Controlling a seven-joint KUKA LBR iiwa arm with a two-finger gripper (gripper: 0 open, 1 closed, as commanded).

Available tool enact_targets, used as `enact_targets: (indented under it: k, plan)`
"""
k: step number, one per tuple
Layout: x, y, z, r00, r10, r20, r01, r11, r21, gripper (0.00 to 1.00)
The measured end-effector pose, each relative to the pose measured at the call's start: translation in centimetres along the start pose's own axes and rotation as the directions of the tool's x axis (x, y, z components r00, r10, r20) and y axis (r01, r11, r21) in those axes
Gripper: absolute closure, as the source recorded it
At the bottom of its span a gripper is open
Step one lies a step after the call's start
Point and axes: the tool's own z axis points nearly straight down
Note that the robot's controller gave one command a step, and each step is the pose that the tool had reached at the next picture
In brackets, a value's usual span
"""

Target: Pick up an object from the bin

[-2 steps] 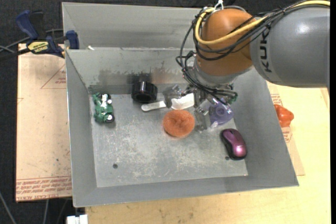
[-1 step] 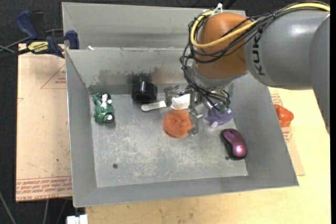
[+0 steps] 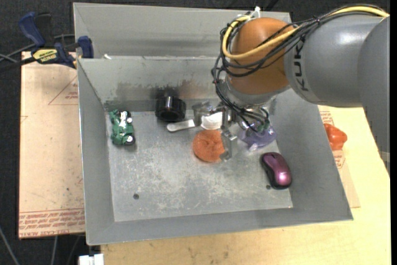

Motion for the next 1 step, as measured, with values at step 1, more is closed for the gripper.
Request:
enact_targets:
  k: [1]
  plan:
    - [-1.00, -1.45, 2.14, 0.950, -0.311, 0.005, 0.311, 0.950, 0.001, 1.00]
